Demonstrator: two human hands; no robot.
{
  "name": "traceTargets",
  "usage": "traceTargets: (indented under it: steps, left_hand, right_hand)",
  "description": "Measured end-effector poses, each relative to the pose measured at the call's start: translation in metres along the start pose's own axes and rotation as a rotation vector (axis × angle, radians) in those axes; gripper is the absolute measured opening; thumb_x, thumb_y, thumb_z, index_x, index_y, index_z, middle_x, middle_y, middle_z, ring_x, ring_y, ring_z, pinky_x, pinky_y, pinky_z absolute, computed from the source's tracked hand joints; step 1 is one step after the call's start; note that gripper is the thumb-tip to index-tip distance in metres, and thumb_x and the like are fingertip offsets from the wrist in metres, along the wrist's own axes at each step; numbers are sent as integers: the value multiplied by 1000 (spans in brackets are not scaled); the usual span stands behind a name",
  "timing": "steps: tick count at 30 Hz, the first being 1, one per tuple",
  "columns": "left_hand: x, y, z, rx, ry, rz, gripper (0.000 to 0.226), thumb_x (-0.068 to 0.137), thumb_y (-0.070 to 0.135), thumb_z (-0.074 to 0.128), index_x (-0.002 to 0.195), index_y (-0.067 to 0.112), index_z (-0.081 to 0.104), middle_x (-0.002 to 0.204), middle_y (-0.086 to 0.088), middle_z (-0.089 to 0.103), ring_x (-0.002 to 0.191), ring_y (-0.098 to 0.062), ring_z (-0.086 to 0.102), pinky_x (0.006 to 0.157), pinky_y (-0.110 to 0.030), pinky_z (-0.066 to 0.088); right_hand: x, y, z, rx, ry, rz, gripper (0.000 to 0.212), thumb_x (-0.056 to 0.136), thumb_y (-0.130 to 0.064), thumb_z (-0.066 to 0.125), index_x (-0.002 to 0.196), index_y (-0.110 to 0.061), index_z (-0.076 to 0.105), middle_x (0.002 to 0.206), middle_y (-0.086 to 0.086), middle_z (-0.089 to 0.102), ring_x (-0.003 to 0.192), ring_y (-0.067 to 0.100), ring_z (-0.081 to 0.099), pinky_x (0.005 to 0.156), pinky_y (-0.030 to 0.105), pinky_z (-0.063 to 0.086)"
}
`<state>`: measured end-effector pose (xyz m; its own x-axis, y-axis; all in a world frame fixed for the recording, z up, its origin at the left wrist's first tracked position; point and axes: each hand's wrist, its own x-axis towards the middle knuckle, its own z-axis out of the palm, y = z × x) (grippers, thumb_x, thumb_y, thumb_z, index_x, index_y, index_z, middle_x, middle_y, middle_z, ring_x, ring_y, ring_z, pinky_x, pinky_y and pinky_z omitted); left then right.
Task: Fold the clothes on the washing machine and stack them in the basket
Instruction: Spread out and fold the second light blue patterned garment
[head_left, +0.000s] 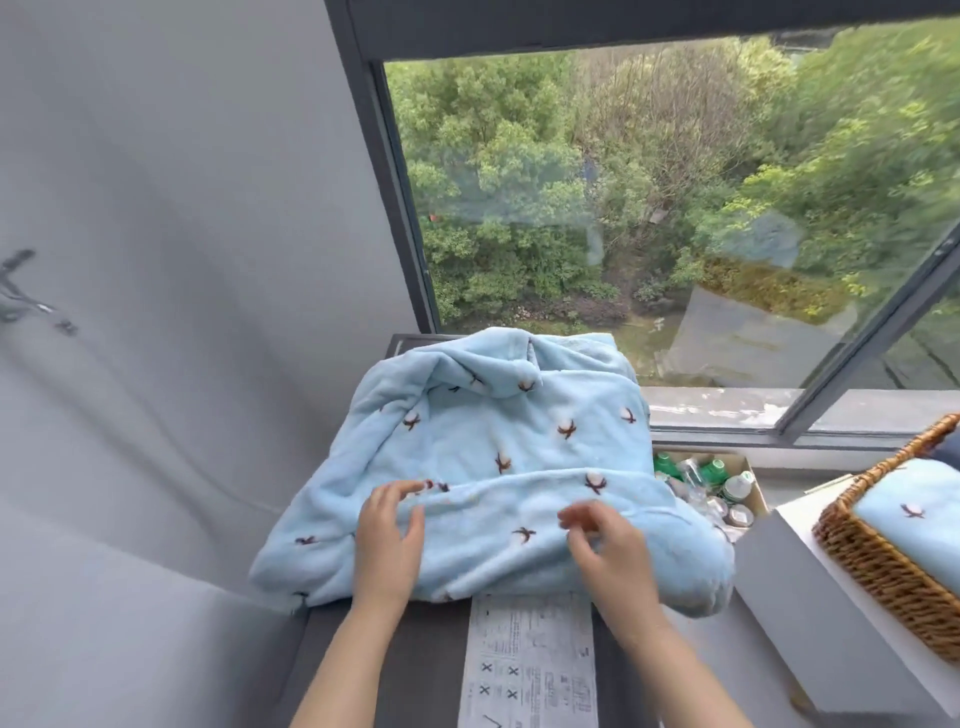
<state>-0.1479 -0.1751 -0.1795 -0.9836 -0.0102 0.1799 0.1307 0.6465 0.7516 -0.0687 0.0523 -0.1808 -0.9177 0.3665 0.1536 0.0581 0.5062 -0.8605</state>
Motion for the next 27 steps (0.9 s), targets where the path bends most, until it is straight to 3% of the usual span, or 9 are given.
traceTargets:
  steps: [4,7,9,11,13,18,21,24,27]
  left_hand:
    - [-17,-50,-67,-31,341,-540,37,77,-9,54,110,7,63,114,-13,63,108,-34,55,95,-42,41]
    - [-11,-84,-94,-5,243,-731,45,86,7,61,130,0,52,129,-25,55,120,-39,50,101,-44,37]
    - [-6,-107,-105,3,129,-727,51,90,22,64,134,4,47,136,-22,50,126,-37,46,105,-43,35]
    - [-4,-110,-104,-180,-6,-698,18,95,23,56,111,16,57,122,-9,59,116,-29,53,98,-39,42]
    - [-4,-112,-102,-290,-122,-641,16,100,22,43,99,22,59,109,-2,65,108,-25,60,91,-38,47]
    - [12,-81,-120,-229,62,-374,18,103,19,36,91,18,50,74,3,60,78,-24,59,67,-37,44]
    - [33,-62,-142,-121,49,-227,20,103,26,33,88,29,46,48,1,53,51,-18,57,55,-35,42]
    - [57,-76,-140,142,-7,-279,17,103,27,33,100,23,48,69,-8,60,68,-29,54,60,-36,37]
    - [56,-98,-125,360,-189,-446,21,103,24,32,102,12,49,96,-15,62,83,-30,50,70,-35,36]
  right_hand:
    - [-32,-16,68,-117,-223,-213,30,69,-10,52,90,-26,66,101,-15,62,99,3,52,87,26,43]
    - [-53,-7,106,-305,-239,-259,58,57,-8,52,111,-29,62,133,-4,55,123,13,40,104,34,31]
    - [-58,-5,113,-409,-236,-251,68,55,-9,51,120,-29,58,143,0,48,131,17,33,107,38,24]
    - [-56,-6,111,-484,-230,-253,66,58,-8,52,121,-28,55,144,2,48,131,19,35,109,38,22]
    - [-52,-11,112,-551,-207,-238,66,58,-8,54,120,-28,55,141,5,51,130,22,37,113,36,16]
    - [-35,5,94,-755,-141,-46,96,48,-27,84,136,-22,45,143,7,49,135,21,31,112,47,11]
    - [-37,16,73,-811,-90,32,107,41,-12,80,139,-24,39,146,6,46,136,21,33,106,50,21]
    - [-41,19,61,-804,14,53,111,36,9,68,139,-19,38,146,10,45,136,24,33,106,44,26]
    - [-47,22,55,-765,70,46,108,40,17,58,142,-13,40,148,10,42,137,23,30,116,31,9]
